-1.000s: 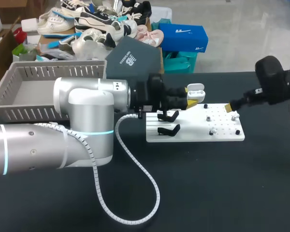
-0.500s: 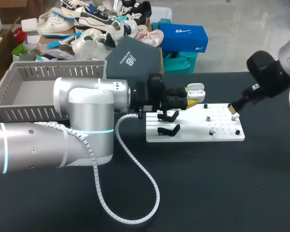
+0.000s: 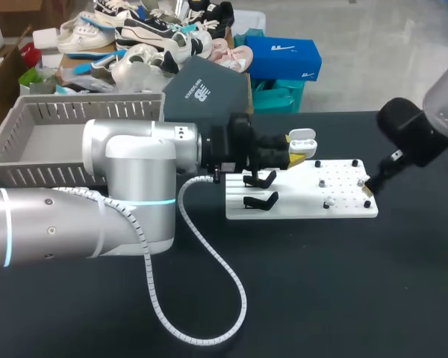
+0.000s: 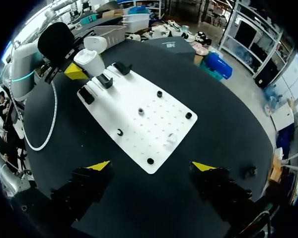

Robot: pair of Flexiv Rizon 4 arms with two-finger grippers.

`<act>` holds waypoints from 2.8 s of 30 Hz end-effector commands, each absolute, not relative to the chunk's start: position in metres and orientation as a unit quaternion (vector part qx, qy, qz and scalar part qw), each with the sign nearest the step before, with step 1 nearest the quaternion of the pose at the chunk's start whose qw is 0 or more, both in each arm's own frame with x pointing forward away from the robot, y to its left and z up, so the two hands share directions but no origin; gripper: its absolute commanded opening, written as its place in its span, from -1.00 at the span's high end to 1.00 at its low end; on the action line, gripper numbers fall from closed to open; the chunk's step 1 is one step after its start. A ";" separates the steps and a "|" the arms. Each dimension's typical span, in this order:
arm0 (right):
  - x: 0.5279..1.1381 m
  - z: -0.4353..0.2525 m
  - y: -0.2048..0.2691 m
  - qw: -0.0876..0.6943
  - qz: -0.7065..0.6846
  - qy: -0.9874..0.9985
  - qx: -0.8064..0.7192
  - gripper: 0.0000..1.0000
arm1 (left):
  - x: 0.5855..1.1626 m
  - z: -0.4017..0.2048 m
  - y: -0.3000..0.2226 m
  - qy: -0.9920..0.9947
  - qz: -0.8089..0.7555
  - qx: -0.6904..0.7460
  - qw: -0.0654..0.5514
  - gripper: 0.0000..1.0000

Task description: Pick up each earbud case from the left stands, insert the matching earbuds, close the lid, and place the case in the box.

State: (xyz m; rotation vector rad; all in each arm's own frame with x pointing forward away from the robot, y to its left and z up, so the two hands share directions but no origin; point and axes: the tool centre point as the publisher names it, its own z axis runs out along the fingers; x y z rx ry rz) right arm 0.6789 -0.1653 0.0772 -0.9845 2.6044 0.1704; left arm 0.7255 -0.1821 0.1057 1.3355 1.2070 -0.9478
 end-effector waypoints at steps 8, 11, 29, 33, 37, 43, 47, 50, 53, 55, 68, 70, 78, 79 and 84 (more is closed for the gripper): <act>0.675 0.061 -0.160 0.207 -0.017 0.932 -0.297 -1.00 | 0.726 0.105 -0.182 0.504 -0.397 0.558 0.527 1.00; 0.677 0.055 -0.159 0.206 -0.029 0.936 -0.284 -1.00 | 0.726 0.105 -0.182 0.504 -0.397 0.558 0.527 1.00; 0.700 0.043 -0.167 0.217 -0.051 0.938 -0.265 -1.00 | 0.726 0.105 -0.182 0.504 -0.397 0.558 0.527 1.00; 0.706 0.041 -0.171 0.219 -0.050 0.938 -0.264 -0.92 | 0.726 0.105 -0.182 0.504 -0.397 0.558 0.527 1.00; 0.714 0.039 -0.173 0.220 -0.046 0.938 -0.264 -0.69 | 0.726 0.105 -0.182 0.504 -0.397 0.558 0.527 1.00; 0.723 0.035 -0.170 0.219 -0.042 0.937 -0.268 -0.36 | 0.726 0.105 -0.182 0.504 -0.397 0.558 0.527 1.00; 0.727 0.032 -0.167 0.218 -0.040 0.937 -0.270 -0.31 | 0.726 0.105 -0.182 0.504 -0.397 0.558 0.527 1.00; 0.729 0.030 -0.167 0.219 -0.037 0.937 -0.269 -0.29 | 0.726 0.105 -0.182 0.504 -0.397 0.558 0.527 1.00; 0.732 0.029 -0.166 0.221 -0.032 0.937 -0.268 -0.22 | 0.726 0.105 -0.182 0.504 -0.397 0.558 0.527 1.00; 0.733 0.028 -0.166 0.220 -0.031 0.938 -0.268 -0.08 | 0.726 0.105 -0.182 0.504 -0.397 0.558 0.527 1.00; 0.737 0.023 -0.161 0.215 -0.024 0.938 -0.270 0.15 | 0.726 0.105 -0.182 0.504 -0.397 0.558 0.527 1.00; 0.737 0.023 -0.161 0.214 -0.024 0.938 -0.270 0.18 | 0.726 0.105 -0.182 0.504 -0.397 0.558 0.527 1.00; 0.736 0.023 -0.161 0.213 -0.024 0.940 -0.267 0.23 | 0.726 0.105 -0.182 0.504 -0.397 0.558 0.527 1.00; 0.736 0.023 -0.162 0.213 -0.024 0.940 -0.266 0.25 | 0.726 0.105 -0.182 0.504 -0.397 0.558 0.527 1.00; 0.736 0.022 -0.161 0.212 -0.025 0.941 -0.263 0.27 | 0.726 0.105 -0.182 0.504 -0.397 0.558 0.527 1.00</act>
